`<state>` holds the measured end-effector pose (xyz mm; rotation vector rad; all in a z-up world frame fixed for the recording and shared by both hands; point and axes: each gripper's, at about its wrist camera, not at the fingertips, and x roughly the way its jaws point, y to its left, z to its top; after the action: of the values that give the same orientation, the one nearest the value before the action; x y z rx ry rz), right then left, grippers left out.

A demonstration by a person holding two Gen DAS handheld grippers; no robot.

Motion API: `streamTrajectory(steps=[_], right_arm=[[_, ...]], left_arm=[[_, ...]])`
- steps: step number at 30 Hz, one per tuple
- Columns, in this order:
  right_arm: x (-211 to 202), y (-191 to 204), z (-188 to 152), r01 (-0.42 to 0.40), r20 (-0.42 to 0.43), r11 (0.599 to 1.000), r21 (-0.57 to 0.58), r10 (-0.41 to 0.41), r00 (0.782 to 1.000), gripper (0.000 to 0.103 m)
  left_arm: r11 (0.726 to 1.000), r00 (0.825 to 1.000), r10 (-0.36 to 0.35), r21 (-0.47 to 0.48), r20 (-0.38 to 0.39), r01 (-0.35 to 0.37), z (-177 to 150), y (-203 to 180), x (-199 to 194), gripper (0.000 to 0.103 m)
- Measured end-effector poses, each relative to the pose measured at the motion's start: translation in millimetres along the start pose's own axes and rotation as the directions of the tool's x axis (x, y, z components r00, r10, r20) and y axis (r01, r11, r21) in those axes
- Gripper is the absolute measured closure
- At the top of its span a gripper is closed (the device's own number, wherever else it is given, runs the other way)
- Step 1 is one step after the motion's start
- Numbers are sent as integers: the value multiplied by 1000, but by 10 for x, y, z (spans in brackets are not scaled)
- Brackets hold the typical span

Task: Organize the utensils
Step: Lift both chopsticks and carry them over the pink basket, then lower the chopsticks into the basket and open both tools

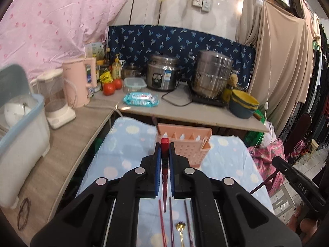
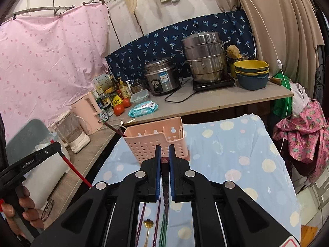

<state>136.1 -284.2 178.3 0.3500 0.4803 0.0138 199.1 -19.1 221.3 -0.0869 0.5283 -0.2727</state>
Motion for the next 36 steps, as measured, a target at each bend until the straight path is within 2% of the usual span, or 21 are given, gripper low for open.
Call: streamTrajectory(steps=[6,13,16,20,24,28,36], right_arm=[[126,7,379,-19,67,1000,25,17,998,96],[338,73,878,-48,158,997,54,39,987,96],[464,91,1086,-88,179,992,86,71,981,96],[633,154,1306,-99,215,991,87,79,973,96],[862,178,1390,-85,221,994,72,67,973,96],[1170,159,1361,-58,183,997,59,46,982,96],[1618,78,1062,-30,78,998,57,26,997,96]], left_arm=[[1000,996,-8,3,84,8,465,-155,84,96],[1000,985,-11,5,174,10,996,-252,255,96],[1000,976,-7,10,220,5,1172,-271,309,96],[1000,969,-2,11,247,-1,1307,-259,456,96],[1000,973,4,5,231,-6,1295,-194,693,96],[1000,984,19,-3,178,-19,1203,-116,1000,96],[1000,995,28,-7,93,-27,955,-13,1418,96]])
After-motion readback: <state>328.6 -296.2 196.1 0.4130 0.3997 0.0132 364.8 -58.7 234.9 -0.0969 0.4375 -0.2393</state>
